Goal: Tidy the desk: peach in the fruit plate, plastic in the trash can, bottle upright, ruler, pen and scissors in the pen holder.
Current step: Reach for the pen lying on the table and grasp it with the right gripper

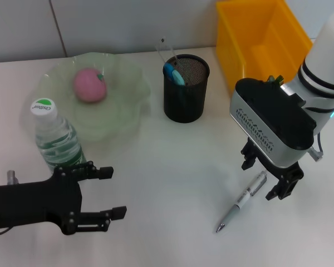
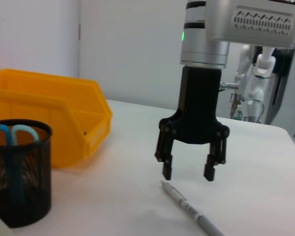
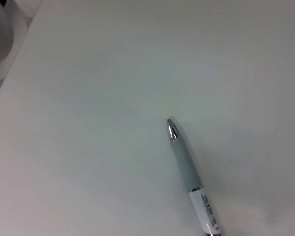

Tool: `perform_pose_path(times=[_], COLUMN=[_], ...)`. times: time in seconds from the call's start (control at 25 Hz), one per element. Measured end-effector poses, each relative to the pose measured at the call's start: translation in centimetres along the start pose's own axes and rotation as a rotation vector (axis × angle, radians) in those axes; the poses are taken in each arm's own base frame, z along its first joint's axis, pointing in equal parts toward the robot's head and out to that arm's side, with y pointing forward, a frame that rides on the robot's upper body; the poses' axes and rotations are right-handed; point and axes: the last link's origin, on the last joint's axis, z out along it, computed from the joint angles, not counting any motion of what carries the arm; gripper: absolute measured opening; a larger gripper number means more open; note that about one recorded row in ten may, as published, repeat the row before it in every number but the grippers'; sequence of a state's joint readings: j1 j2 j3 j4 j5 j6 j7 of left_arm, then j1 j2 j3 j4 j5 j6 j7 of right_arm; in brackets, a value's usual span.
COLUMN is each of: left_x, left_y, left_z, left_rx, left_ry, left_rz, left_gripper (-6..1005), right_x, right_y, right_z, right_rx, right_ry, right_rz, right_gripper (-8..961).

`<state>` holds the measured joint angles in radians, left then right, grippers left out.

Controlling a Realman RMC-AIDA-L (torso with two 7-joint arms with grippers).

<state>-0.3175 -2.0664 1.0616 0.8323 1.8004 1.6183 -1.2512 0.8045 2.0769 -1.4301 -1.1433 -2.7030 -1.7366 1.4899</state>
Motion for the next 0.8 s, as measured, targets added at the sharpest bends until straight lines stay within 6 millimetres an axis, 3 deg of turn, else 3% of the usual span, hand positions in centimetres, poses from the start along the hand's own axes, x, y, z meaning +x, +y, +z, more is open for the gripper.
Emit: perform_pose_path(times=[0.8], left_x=[-0.1], left_y=[0.0], left_z=[-0.5], left_rx=[0.035], left_ry=[0.034], left_rz=[-0.022], left_gripper=[829], right_x=[-0.4], right_y=[0.0], right_z=[2.2], right_rx=[-0.009], right_ry=[0.056], right_rz=[-0.083], right_gripper=[632])
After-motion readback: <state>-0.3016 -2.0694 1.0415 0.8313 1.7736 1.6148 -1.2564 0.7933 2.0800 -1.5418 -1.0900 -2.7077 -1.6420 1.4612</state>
